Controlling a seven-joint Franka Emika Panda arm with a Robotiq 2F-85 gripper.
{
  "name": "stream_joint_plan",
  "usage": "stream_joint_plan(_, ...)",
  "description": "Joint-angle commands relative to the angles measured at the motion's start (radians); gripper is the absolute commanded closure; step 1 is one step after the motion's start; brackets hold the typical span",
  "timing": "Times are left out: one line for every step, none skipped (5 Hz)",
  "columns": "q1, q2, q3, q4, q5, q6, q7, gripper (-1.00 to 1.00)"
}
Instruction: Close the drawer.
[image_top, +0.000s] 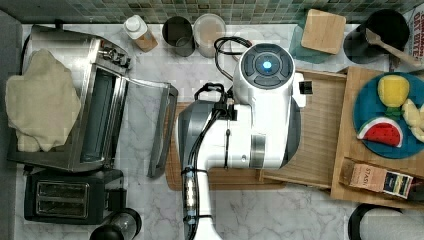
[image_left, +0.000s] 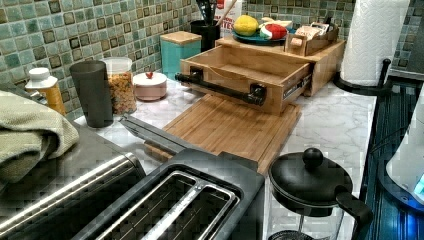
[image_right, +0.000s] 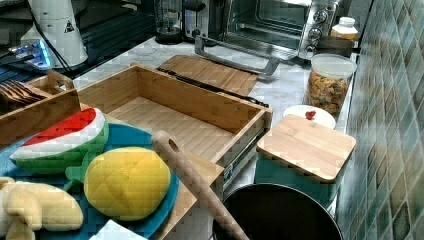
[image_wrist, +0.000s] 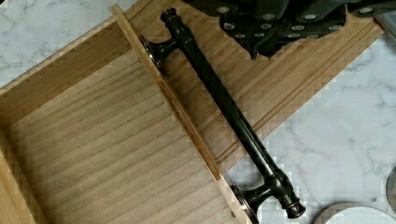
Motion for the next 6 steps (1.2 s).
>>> stream_joint_plan(-0.012,-0.006,-0.003,-0.009,0.035,0.03,-0.107,1.0)
stream_joint_plan(-0.004,-0.038,0.011,-0.081,0.061,0.126,-0.238,1.0)
stream_joint_plan(0.032,-0.056,0.043,-0.198,0.021,0.241,-0.277,1.0)
stream_joint_plan(0.09,-0.051,0.094,-0.529,0.072,0.53,-0.222,1.0)
stream_joint_plan(0.082,0.012,0.102,-0.56,0.069,0.6,-0.257,1.0)
stream_joint_plan(0.071,0.031,0.115,-0.599,0.093,0.653,-0.268,1.0)
